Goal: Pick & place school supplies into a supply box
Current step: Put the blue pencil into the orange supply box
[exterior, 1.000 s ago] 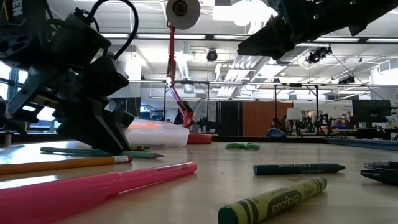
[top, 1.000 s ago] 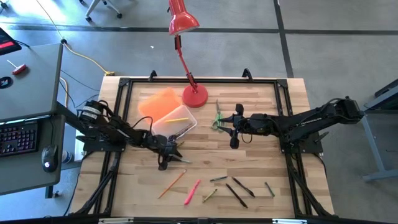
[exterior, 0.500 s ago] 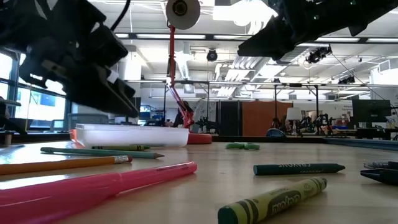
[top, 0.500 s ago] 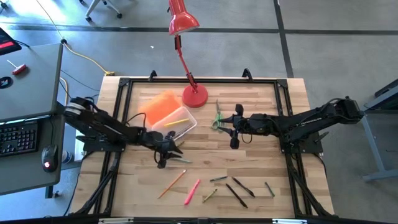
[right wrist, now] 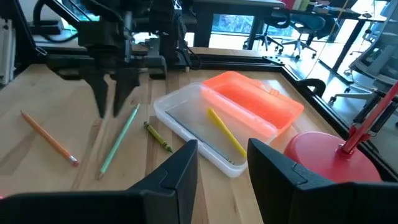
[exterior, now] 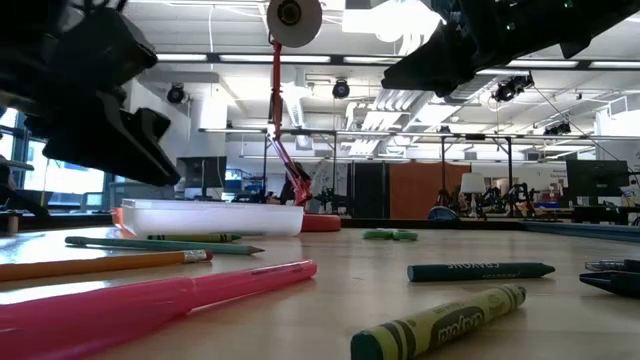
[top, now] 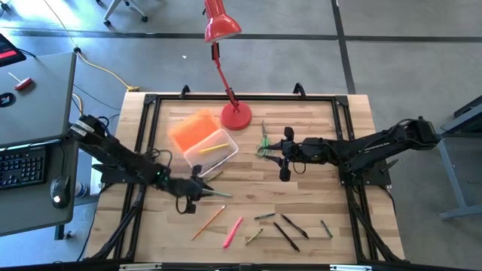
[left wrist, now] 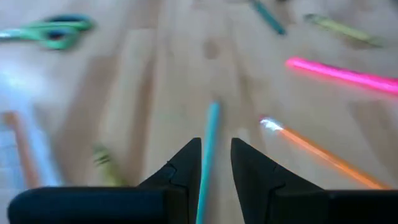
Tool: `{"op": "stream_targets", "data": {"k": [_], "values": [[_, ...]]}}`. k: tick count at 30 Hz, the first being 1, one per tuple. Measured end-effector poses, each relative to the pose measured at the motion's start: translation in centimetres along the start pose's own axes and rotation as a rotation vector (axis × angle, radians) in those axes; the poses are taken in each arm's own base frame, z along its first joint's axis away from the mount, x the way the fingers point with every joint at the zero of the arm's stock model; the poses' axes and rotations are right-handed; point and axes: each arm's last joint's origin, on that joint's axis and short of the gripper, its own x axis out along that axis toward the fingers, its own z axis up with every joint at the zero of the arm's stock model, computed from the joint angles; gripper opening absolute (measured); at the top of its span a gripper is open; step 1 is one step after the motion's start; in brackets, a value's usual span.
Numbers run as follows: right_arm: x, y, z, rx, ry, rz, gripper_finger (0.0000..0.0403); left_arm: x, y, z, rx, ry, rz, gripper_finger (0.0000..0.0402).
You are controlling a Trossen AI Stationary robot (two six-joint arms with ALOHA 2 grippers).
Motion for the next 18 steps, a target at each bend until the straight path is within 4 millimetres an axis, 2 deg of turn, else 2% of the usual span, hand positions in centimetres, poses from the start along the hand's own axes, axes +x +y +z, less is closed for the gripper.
{"op": "stream_targets", "data": {"k": [5,9,14,18], "values": [[1.1,0.3,-0.6,0.156,-0.004,0.001,0.0119,-0.6,-1.2,0.8,0.020,-0.054,0.125,0.0117],[3.5,1.7,-2.2,0.168,-0.027,0.032,0.0119,-1.1,-1.2,3.0,0.040,-0.125,0.200,0.0117],[7.7,5.6,-4.0,0.155,-0.118,0.126,0.0119,-3.3,-0.7,6.5,0.146,-0.152,0.304,0.0117],[12.3,9.7,-5.1,0.023,-0.036,0.059,0.0119,-6.0,0.2,9.1,0.147,-0.171,0.395,0.0117]]}}
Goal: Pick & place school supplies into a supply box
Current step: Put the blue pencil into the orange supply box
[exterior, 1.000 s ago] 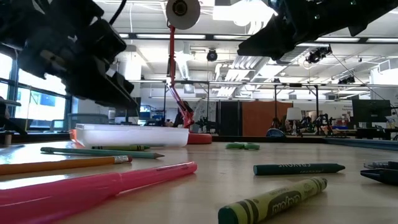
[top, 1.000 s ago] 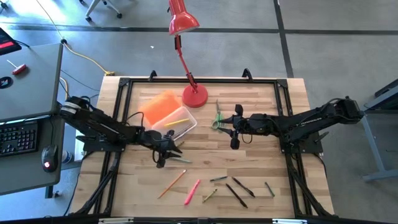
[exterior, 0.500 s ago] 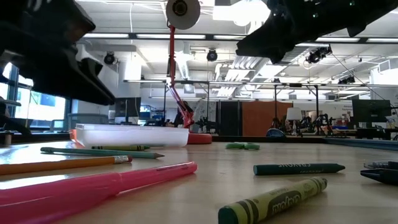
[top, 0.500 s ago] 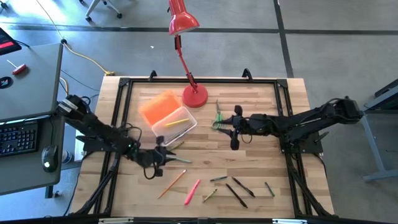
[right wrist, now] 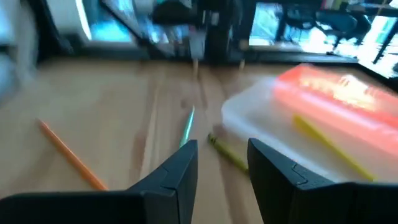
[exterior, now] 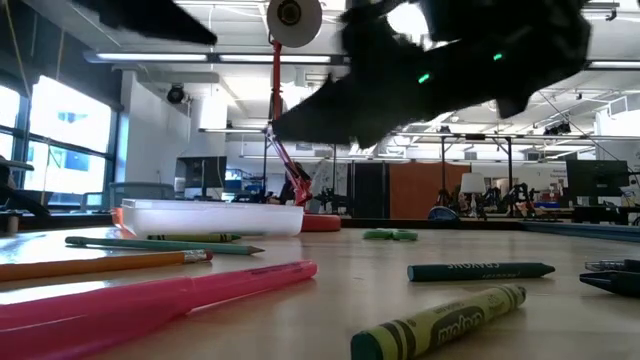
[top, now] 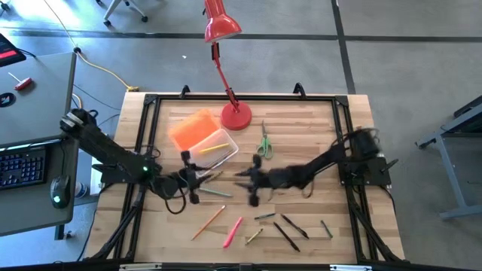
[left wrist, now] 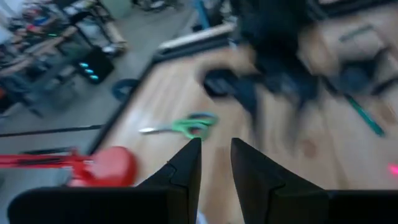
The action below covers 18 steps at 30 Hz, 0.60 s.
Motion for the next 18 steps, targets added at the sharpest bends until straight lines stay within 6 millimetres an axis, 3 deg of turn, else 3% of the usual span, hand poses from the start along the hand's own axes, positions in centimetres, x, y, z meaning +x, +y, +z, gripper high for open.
{"op": "stream_targets", "data": {"k": [4,8,13,18], "values": [[4.4,2.8,-0.8,-0.060,0.094,-0.038,0.0119,-1.7,2.3,1.9,-0.058,-0.043,0.056,0.0117],[7.3,4.1,-0.6,-0.054,0.139,-0.028,0.0119,-2.8,3.7,2.4,-0.107,-0.080,0.047,0.0117],[9.1,5.0,-1.0,-0.027,0.138,-0.015,0.0119,-3.6,4.4,2.5,-0.130,-0.100,0.015,0.0117],[9.5,5.0,-2.8,0.011,0.185,-0.039,0.0119,-3.7,4.5,2.4,-0.121,-0.093,0.011,0.0117]]}}
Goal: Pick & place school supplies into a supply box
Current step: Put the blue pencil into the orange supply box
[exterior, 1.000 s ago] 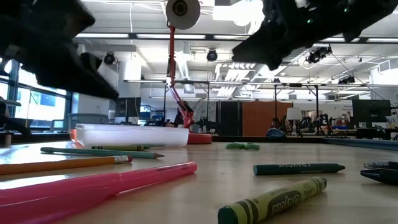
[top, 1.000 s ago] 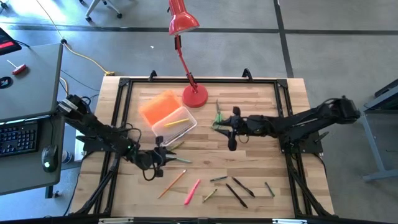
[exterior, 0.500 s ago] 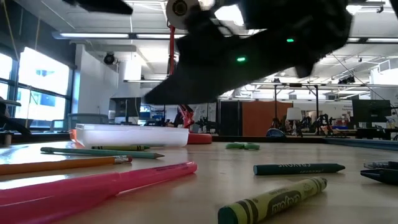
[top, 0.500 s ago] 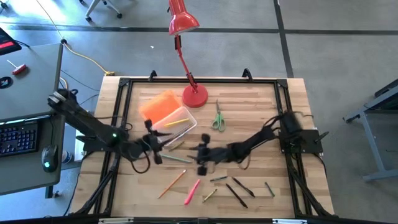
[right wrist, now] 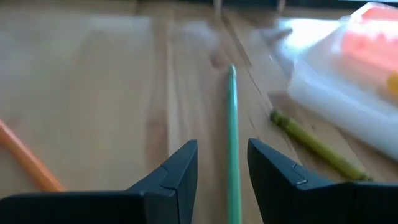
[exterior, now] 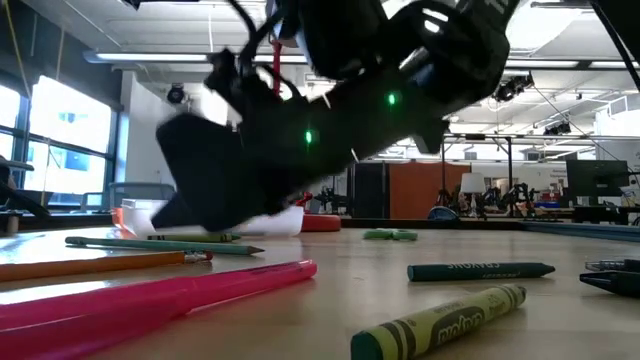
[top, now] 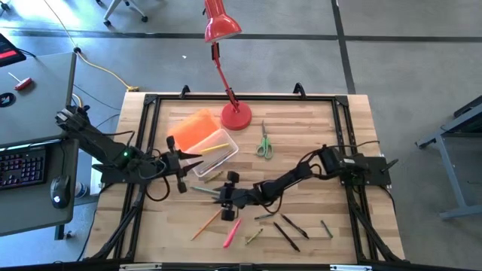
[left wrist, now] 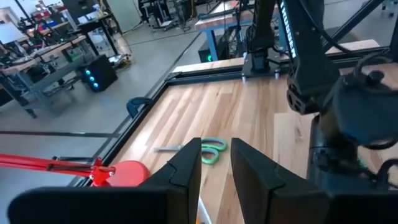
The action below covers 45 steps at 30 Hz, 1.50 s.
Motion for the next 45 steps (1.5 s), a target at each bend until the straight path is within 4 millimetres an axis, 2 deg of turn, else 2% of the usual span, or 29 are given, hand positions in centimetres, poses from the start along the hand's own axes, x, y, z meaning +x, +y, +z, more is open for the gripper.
{"op": "stream_targets", "data": {"k": [7,12,15,19,21,23,27,29,31,33,36,39,41,43,45], "values": [[1.0,-0.9,-1.8,0.045,0.062,-0.037,0.0119,0.0,0.0,0.0,0.006,0.004,0.000,0.0117],[2.0,-1.6,-3.9,0.025,0.107,-0.070,0.0109,0.0,0.0,-0.1,0.011,0.007,0.000,0.0117],[2.4,-2.0,-4.8,-0.039,0.139,-0.051,0.0074,0.0,0.0,-0.1,0.014,0.009,0.004,0.0117],[2.7,-2.6,-5.0,-0.055,0.164,-0.003,0.0011,0.0,0.2,-0.1,0.010,0.004,0.039,0.0117],[2.5,-2.7,-4.3,-0.077,0.160,0.007,0.0014,0.0,0.3,-0.1,0.004,0.003,0.066,0.0117],[1.9,-2.7,-2.7,-0.103,0.132,0.018,0.0019,0.0,0.3,-0.1,0.001,0.002,0.088,0.0117],[0.0,-3.1,1.0,-0.229,0.107,0.062,0.0005,-0.1,0.4,-0.1,0.009,0.001,0.129,0.0117],[-1.0,-3.7,3.9,-0.296,0.040,0.050,0.0009,-0.1,0.5,-0.1,0.010,0.001,0.140,0.0117],[-2.2,-4.9,6.7,-0.355,-0.003,0.001,0.0009,-0.1,0.5,-0.1,0.010,0.000,0.150,0.0117],[-2.8,-6.8,8.1,-0.412,0.009,-0.054,0.0005,-0.1,0.5,-0.1,0.011,0.001,0.154,0.0117],[-2.7,-10.4,8.7,-0.464,0.053,-0.052,0.0005,-0.1,0.5,-0.1,0.010,0.000,0.152,0.0117],[-2.4,-14.5,8.9,-0.438,0.088,-0.053,0.0004,0.0,0.4,-0.1,0.009,0.001,0.135,0.0117],[-1.9,-16.8,8.1,-0.416,0.138,-0.006,0.0003,0.0,0.4,-0.1,0.011,0.001,0.131,0.0117],[-1.3,-18.7,6.8,-0.385,0.175,0.078,0.0003,0.0,0.4,-0.1,0.011,0.002,0.131,0.0117],[-1.1,-19.9,6.3,-0.360,0.170,0.138,0.0004,0.0,0.4,-0.1,0.010,0.001,0.131,0.0117]]}}
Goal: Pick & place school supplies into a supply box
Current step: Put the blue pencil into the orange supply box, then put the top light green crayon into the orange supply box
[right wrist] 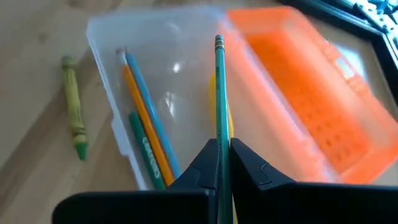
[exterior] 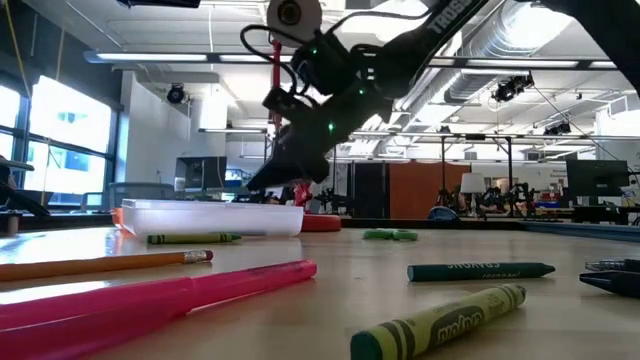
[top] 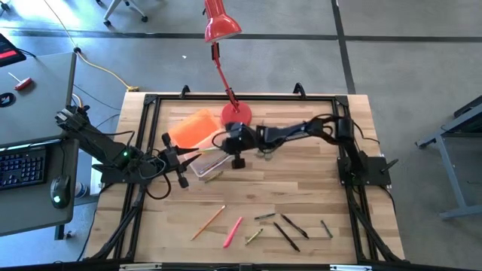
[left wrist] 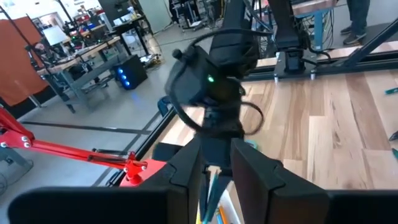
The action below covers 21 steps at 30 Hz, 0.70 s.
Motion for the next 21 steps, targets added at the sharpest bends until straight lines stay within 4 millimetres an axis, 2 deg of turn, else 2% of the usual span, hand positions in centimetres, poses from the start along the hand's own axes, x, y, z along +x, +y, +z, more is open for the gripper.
{"op": "stream_targets", "data": {"k": [3,6,10,14,21], "values": [[0.2,-0.7,-0.2,0.005,-0.025,0.005,0.0003,0.0,0.0,0.0,0.001,0.000,0.001,0.0117],[0.5,-0.4,-0.7,-0.020,-0.003,0.006,0.0005,0.0,0.0,0.0,0.001,0.000,0.001,0.0117],[0.5,0.1,0.6,-0.093,-0.060,-0.059,0.0023,0.0,0.0,0.0,0.001,0.000,0.002,0.0117],[0.5,0.7,0.9,-0.160,-0.076,-0.053,0.0046,0.0,0.0,0.0,0.001,0.001,0.002,0.0117],[0.5,1.0,1.2,-0.138,-0.083,-0.061,0.0077,0.0,0.0,-0.1,0.008,0.004,0.003,0.0117]]}}
